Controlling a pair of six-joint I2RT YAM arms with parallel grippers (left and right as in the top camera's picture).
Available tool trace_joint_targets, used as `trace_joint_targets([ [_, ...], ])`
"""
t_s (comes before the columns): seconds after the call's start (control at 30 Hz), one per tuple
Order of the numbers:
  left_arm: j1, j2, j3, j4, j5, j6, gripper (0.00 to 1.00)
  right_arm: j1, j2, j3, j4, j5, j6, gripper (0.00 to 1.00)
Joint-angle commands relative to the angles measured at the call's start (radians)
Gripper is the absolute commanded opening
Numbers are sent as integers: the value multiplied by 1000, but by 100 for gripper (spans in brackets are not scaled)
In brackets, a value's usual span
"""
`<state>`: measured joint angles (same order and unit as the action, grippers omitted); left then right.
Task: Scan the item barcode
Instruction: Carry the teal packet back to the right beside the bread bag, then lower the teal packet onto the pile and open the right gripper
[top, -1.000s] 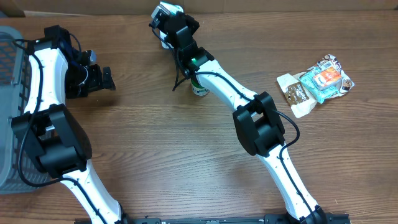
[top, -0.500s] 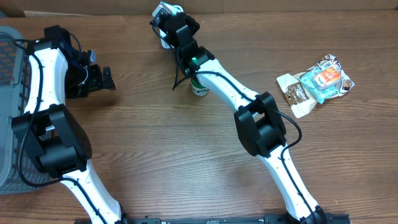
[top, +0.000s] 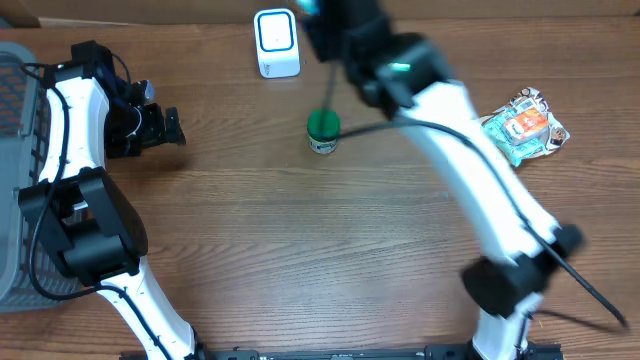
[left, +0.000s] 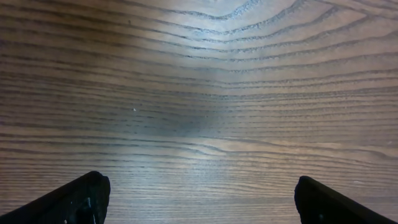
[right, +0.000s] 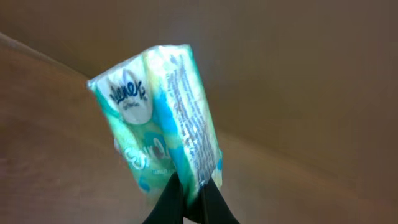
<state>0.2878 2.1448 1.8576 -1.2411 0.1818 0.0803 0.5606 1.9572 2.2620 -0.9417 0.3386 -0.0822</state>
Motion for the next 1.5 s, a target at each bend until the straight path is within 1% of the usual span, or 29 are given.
trace_joint_targets([
  [0.0,-1,-13,10,0,1,2,99,-93,-53,2,-216,-12,302,4],
  [0.07,-1,-13,10,0,1,2,100,-152,-57,2,-365,-12,407,4],
  [0.17,-1,-13,10,0,1,2,100,-237,-41,-19,-513,-12,502,4],
  [0.23,-1,-13,10,0,1,2,100,-298,-24,-50,-579,-16,552,4],
  [0.3,-1,-13,10,0,1,2,99,-360,-11,-108,-592,-41,554,4],
  [0.47,-1,-13,10,0,1,2,100,-450,-2,-280,-524,-55,554,4],
  [0.57,-1,-13,10,0,1,2,100,-490,-2,-420,-445,-65,554,4],
  [0.8,-1,-13,10,0,1,2,100,-530,-2,-634,-275,-64,554,4],
  [1.0,-1,-13,10,0,1,2,100,-557,-2,-752,-169,-64,552,4],
  [1.17,-1,-13,10,0,1,2,100,-562,-2,-792,-138,-64,546,5],
  [1.27,-1,-13,10,0,1,2,100,-562,-2,-795,-136,-64,546,15],
  [1.33,-1,-13,10,0,1,2,100,-562,-2,-795,-138,-64,546,25],
  [1.4,-1,-13,10,0,1,2,100,-562,-2,-795,-141,-64,546,31],
  [1.47,-1,-13,10,0,1,2,100,-562,-2,-795,-143,-64,546,41],
])
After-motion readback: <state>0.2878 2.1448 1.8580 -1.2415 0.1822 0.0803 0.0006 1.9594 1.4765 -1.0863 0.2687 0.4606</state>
